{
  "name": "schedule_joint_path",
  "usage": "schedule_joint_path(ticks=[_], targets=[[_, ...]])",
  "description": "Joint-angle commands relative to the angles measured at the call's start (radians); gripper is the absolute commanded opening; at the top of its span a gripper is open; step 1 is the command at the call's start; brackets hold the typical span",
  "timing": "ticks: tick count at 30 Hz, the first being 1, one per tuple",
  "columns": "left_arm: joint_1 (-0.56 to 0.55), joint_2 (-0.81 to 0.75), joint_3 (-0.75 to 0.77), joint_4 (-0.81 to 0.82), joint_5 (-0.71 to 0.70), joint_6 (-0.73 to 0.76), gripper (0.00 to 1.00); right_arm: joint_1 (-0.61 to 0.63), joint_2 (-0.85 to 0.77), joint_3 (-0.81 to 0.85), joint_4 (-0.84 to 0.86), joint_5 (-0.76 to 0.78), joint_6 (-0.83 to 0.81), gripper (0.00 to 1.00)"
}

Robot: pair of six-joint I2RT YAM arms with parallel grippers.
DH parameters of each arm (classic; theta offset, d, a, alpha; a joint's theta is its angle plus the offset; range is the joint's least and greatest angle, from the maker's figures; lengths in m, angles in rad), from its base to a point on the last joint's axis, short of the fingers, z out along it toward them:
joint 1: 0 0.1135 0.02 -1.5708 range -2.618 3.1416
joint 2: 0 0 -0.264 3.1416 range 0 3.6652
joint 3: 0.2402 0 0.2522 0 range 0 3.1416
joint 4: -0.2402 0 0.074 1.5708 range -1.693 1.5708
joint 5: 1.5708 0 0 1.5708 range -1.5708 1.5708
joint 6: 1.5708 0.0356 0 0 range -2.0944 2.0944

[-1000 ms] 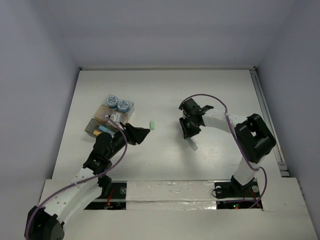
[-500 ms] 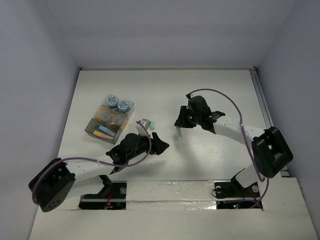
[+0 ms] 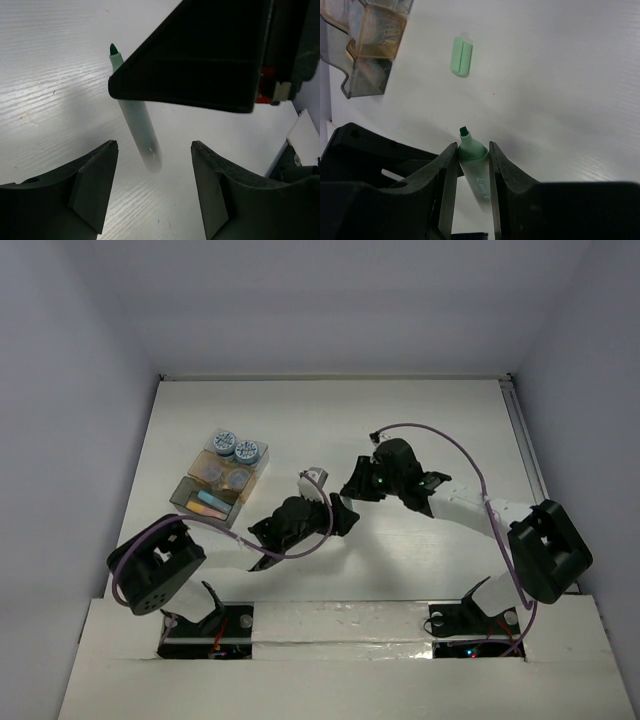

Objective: Sort the stationery into containers
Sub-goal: Pick up the pen from the center of the board.

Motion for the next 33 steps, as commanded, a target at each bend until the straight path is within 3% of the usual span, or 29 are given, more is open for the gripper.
schedule_joint_path(ticks=[1,4,6,10,14,15,18,19,23,28,33], targets=[[-0.005,0.033,0.051,0.068,-0.058,0.023,0.56,0.008,-0.050,-0.013,0.087,-0.029,0.014,0.00],[-0.015,0.067,0.077,0.051,-0.081,0.030,0.51,0.017,-0.057,-0.017,0.100,-0.042,0.014,0.00],[-0.015,0.087,0.094,0.046,-0.083,0.034,0.40,0.017,-0.067,-0.022,0.106,-0.043,0.015,0.00],[-0.024,0.113,0.111,0.046,-0.084,0.031,0.32,0.017,-0.080,-0.031,0.116,-0.055,0.017,0.00],[-0.033,0.091,0.108,0.033,-0.092,0.034,0.00,0.017,-0.090,-0.042,0.113,-0.042,0.015,0.00],[-0.033,0.066,0.098,0.014,-0.104,0.037,0.00,0.017,-0.090,-0.043,0.112,-0.040,0.015,0.00],[-0.033,0.007,0.057,-0.004,-0.110,0.048,0.00,0.017,-0.091,-0.039,0.112,-0.043,0.005,0.24],[-0.033,-0.043,0.043,-0.027,-0.110,0.053,0.00,0.017,-0.100,-0.033,0.100,-0.040,-0.005,0.42],[-0.009,-0.198,-0.015,-0.142,-0.158,0.076,0.00,0.017,-0.151,0.004,0.049,-0.019,-0.054,0.66],[0.100,-0.439,-0.080,-0.340,-0.224,0.091,0.00,0.017,-0.209,0.045,0.044,0.017,-0.091,0.67],[0.192,-0.652,-0.100,-0.458,-0.233,0.103,0.00,0.029,-0.040,0.114,-0.002,-0.025,-0.121,0.67]])
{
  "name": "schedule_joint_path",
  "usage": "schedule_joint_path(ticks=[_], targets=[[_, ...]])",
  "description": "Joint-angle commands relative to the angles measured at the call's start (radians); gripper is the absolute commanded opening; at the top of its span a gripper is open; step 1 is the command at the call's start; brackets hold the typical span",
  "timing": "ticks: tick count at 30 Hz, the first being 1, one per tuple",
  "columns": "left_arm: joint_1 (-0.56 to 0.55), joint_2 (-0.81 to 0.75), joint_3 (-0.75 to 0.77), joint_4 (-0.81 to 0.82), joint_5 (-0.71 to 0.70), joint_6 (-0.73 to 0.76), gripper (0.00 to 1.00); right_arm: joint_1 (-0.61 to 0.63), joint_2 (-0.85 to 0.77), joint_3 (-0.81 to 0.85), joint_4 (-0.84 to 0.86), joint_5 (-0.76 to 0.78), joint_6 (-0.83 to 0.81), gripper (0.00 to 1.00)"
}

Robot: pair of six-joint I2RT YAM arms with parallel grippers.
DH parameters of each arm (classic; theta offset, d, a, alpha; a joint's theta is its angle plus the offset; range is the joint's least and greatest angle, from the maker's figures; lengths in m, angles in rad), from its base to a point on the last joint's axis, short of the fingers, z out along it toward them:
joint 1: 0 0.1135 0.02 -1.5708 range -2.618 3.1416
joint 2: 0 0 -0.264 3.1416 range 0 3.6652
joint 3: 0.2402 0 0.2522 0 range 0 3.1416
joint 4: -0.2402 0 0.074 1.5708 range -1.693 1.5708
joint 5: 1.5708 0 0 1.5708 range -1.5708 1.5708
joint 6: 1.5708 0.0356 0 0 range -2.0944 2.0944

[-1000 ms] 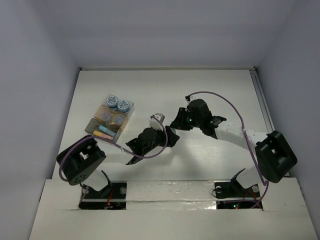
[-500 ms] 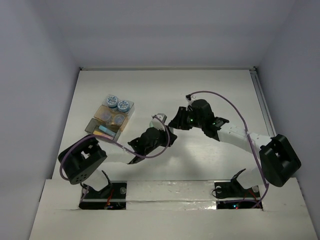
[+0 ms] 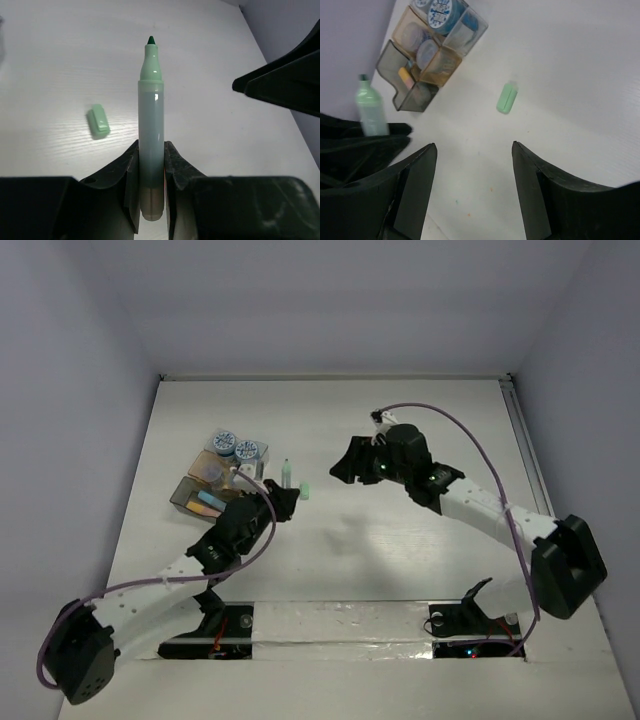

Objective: Sort the stationery into containers
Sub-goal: Pick up the pen from the center of the board, then close the pen cap on the pen.

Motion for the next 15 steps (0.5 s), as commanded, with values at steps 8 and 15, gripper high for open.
schedule_joint_path(ticks=[8,15], targets=[[0.075,-0.226,-0.006,-0.118,-0.064,0.059,0.00,0.154,0.348,0.212,0.049,0.007,-0.075,0.45],[0.085,-0.325,-0.032,-0.118,-0.124,0.077,0.00,0.227,0.598,0.400,0.049,0.051,-0.045,0.00]])
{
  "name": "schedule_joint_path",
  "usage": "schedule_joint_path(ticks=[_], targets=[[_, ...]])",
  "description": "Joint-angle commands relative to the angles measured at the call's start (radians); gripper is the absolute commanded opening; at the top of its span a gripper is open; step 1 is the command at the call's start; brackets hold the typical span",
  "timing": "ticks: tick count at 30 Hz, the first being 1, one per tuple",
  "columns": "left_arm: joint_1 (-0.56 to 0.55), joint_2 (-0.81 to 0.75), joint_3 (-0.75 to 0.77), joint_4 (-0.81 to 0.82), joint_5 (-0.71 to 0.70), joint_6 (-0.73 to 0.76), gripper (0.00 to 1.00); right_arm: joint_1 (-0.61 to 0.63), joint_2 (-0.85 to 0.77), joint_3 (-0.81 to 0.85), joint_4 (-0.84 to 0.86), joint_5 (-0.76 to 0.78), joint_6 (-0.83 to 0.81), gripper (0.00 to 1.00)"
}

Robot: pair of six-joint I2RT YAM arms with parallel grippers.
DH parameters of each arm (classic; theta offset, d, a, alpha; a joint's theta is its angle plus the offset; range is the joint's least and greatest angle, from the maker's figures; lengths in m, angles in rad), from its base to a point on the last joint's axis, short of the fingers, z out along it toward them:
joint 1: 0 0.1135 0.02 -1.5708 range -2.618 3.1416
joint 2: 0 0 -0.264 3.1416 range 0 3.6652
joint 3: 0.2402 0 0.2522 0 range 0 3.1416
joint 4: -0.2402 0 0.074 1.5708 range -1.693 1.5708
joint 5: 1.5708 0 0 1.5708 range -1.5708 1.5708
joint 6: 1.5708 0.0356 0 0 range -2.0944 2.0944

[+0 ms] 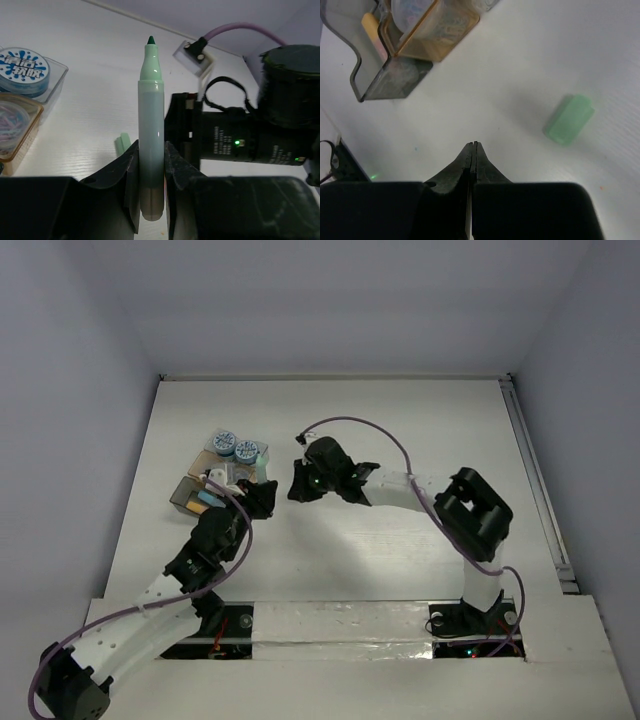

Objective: Sort the stationery into containers
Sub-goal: Close the pen cap on the pen.

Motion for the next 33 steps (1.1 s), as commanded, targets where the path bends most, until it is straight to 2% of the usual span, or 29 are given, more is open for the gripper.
schedule_joint_path(ticks=[1,5,11,22,33], targets=[[0.006,-0.040,-0.020,0.023,-0.037,0.024,0.00,0.022,0.083,0.113,0.055,0.028,0.016,0.00],[0.006,-0.052,-0.036,0.025,-0.031,0.031,0.00,0.022,0.169,0.163,0.044,0.089,0.026,0.00],[0.006,-0.055,-0.043,0.034,-0.023,0.034,0.00,0.022,0.212,0.194,0.010,0.140,0.009,0.00],[0.006,-0.034,-0.042,0.048,-0.017,0.035,0.00,0.022,0.128,0.059,-0.056,0.270,-0.042,0.00],[0.006,-0.017,-0.045,0.066,-0.002,0.038,0.00,-0.068,0.103,0.003,-0.027,0.289,-0.036,0.00]])
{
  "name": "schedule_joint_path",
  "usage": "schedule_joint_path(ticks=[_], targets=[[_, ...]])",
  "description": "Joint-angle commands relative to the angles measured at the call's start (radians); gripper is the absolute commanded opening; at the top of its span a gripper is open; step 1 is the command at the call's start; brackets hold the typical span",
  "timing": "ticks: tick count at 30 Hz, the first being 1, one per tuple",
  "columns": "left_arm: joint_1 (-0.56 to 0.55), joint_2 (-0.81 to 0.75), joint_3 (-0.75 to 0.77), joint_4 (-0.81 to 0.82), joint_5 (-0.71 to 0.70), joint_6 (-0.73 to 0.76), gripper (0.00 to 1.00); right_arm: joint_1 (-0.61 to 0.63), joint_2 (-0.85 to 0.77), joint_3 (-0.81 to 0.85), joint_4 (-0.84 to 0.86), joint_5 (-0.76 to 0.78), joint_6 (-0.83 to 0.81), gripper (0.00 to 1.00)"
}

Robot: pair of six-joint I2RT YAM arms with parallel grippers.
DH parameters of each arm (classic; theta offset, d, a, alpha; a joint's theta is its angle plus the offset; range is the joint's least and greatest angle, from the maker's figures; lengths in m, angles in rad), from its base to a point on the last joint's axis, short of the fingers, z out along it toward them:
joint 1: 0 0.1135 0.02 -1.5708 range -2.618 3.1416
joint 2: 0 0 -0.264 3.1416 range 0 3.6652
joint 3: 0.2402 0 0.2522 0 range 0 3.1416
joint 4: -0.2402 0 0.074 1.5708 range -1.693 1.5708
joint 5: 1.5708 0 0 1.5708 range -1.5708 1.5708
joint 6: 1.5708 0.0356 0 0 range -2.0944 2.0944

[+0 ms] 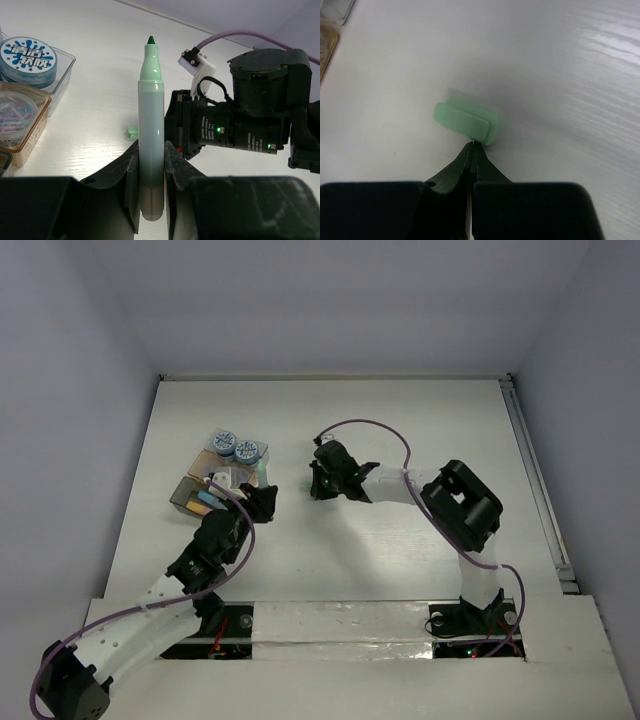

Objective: Sort the stationery into containers
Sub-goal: Close the pen cap on the pen.

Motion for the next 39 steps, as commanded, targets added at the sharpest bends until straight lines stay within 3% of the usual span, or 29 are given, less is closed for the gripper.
schedule_joint_path(ticks=[1,10,17,25,32,39], targets=[[0.006,0.009,-0.003,0.064,0.008,0.015,0.00,-0.023,-0.021,-0.004,0.008,0.051,-0.021,0.00],[0.006,0.003,-0.006,0.064,0.004,0.018,0.00,-0.044,-0.006,0.033,0.016,0.032,-0.035,0.01],[0.006,0.005,-0.007,0.069,0.002,0.014,0.00,-0.053,0.004,0.073,0.030,0.012,-0.022,0.16],[0.006,-0.004,-0.010,0.061,-0.002,0.018,0.00,-0.053,0.017,0.116,0.016,0.003,-0.012,0.20],[0.006,-0.003,-0.009,0.068,0.008,0.015,0.00,-0.053,-0.084,0.049,0.009,-0.075,0.042,0.58],[0.006,-0.011,-0.012,0.064,0.007,0.015,0.00,-0.043,-0.023,0.098,-0.024,-0.141,0.082,0.62]])
